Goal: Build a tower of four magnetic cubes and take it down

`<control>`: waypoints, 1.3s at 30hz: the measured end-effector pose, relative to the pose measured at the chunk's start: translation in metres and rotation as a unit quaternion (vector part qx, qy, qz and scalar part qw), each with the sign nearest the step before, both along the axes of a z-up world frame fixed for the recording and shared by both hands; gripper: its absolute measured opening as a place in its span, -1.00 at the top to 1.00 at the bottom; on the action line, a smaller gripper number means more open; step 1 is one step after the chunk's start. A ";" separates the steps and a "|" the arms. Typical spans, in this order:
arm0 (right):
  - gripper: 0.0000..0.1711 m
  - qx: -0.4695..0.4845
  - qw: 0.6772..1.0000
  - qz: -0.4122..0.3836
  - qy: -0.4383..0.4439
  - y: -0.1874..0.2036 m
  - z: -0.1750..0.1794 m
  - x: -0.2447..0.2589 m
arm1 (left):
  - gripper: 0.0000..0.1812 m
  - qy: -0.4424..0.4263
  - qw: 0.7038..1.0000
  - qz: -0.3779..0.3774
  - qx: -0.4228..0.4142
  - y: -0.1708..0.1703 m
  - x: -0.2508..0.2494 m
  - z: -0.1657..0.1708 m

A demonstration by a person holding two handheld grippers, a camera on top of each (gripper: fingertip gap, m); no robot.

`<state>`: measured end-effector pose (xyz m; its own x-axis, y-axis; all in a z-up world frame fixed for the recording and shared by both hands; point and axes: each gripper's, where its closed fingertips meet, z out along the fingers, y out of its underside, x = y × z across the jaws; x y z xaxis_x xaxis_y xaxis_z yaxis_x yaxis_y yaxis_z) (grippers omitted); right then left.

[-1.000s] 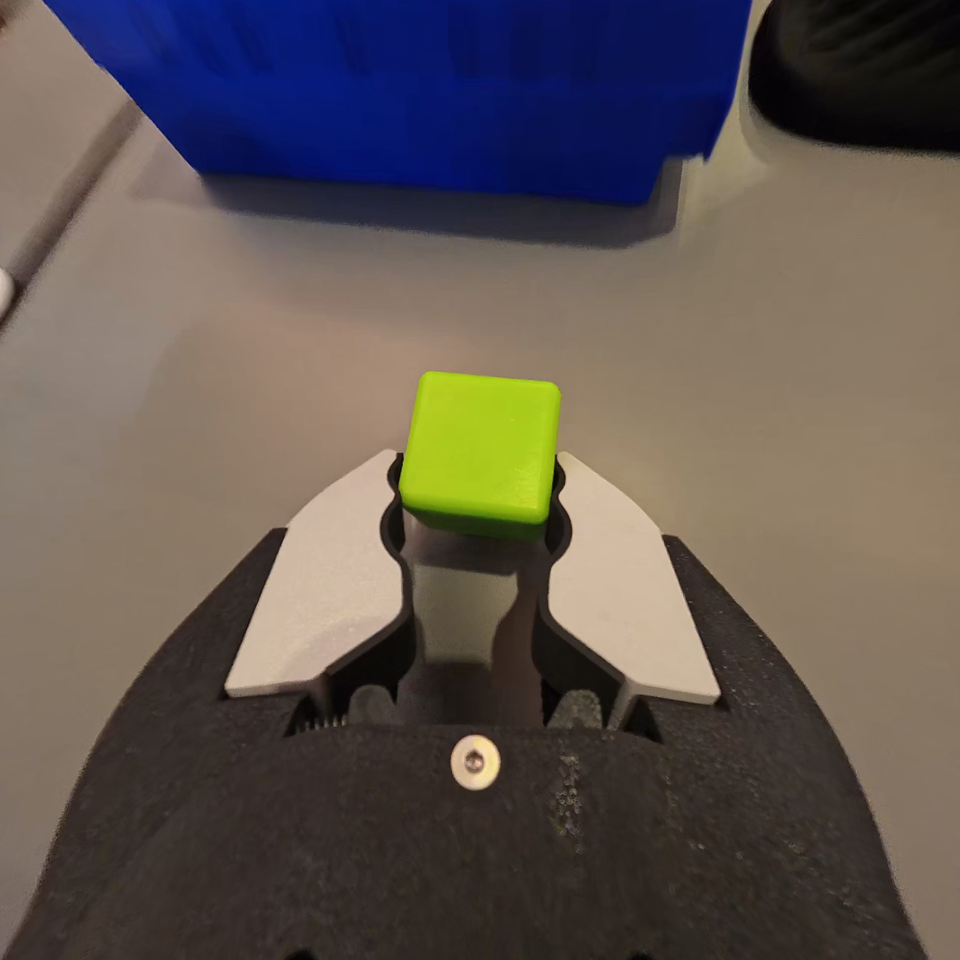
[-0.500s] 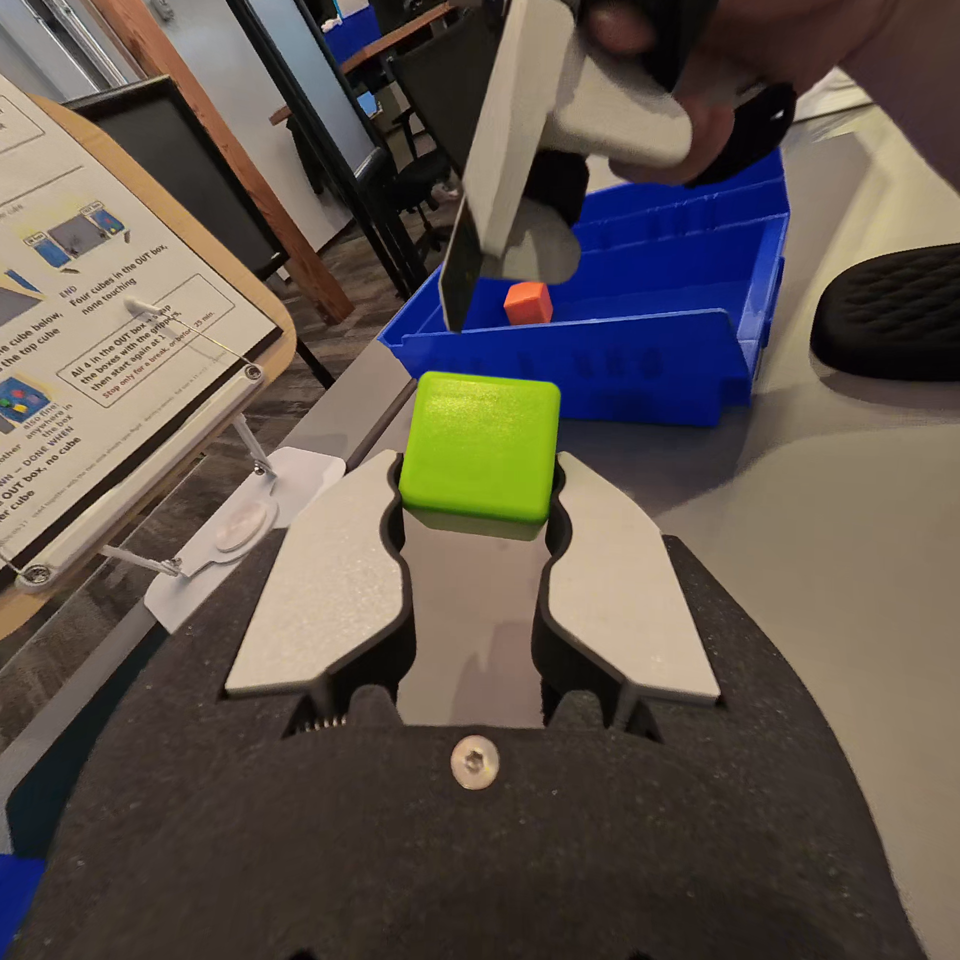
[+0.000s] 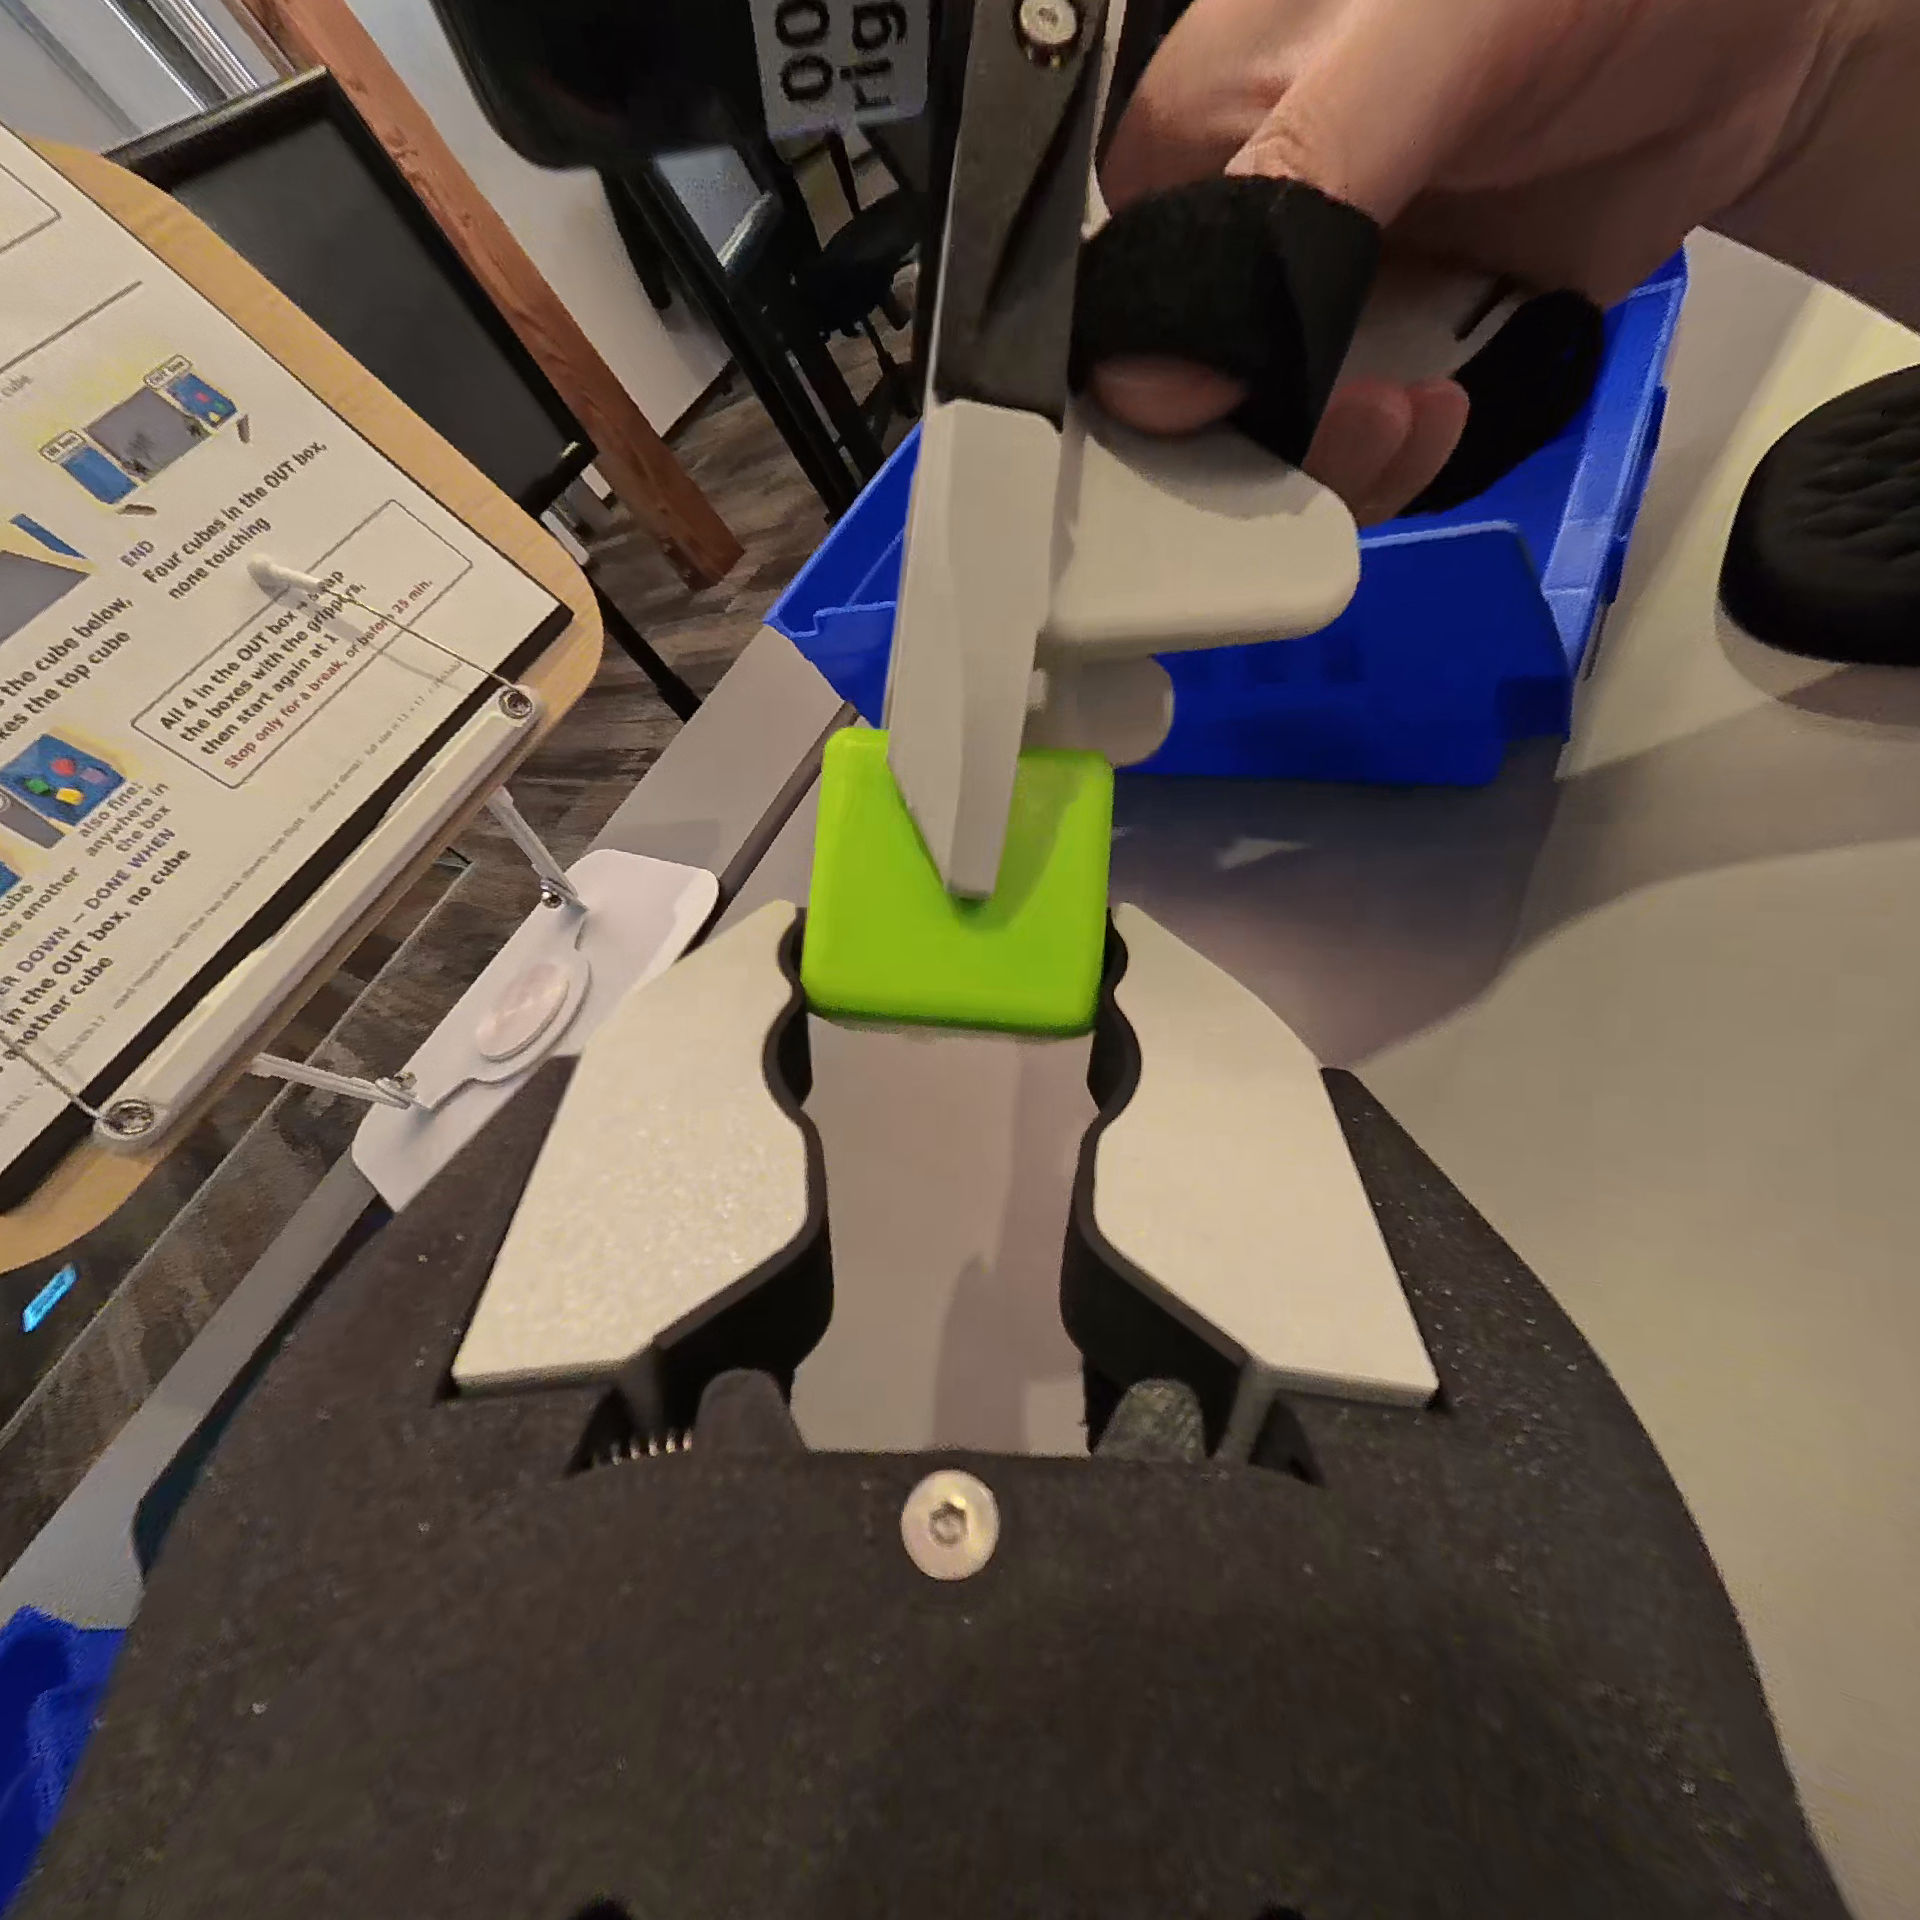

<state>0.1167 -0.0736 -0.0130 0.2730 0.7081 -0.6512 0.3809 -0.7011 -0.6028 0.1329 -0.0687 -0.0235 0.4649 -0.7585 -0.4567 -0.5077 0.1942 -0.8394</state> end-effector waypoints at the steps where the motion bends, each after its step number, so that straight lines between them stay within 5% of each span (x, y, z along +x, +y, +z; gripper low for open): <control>1: 0.42 0.009 1.000 0.001 -0.009 0.000 0.001 0.005 | 0.42 -0.001 1.000 -0.003 -0.004 -0.001 0.001 -0.001; 5: 0.42 0.108 0.977 -0.072 -0.171 0.024 0.002 0.094 | 0.40 0.020 1.000 0.012 -0.019 0.001 -0.001 -0.005; 9: 0.43 0.061 0.872 -0.239 -0.422 0.041 -0.039 0.249 | 0.41 0.026 0.999 0.013 -0.043 0.000 -0.001 -0.006; 12: 0.42 -0.018 0.812 -0.260 -0.522 0.036 -0.076 0.304 | 0.42 0.030 0.998 0.008 -0.048 -0.001 0.001 -0.006; 23: 0.44 -0.115 0.777 -0.208 -0.583 0.018 -0.124 0.323 | 0.43 0.035 0.998 0.009 -0.054 0.000 -0.004 -0.006; 27: 0.36 -0.085 0.777 -0.226 -0.581 0.018 -0.103 0.324 | 0.42 0.033 0.998 0.017 -0.048 0.003 -0.007 -0.002; 30: 0.37 0.003 0.819 -0.248 -0.517 0.025 -0.063 0.310 | 0.46 0.006 0.999 0.042 -0.012 0.009 -0.023 0.029; 35: 0.42 0.167 0.817 -0.399 -0.381 0.078 0.005 0.339 | 0.23 -0.023 0.988 0.147 -0.050 0.030 -0.109 0.086; 39: 0.50 0.139 0.803 -0.420 -0.399 0.093 -0.026 0.375 | 0.04 0.016 0.939 0.336 -0.070 0.054 -0.240 0.095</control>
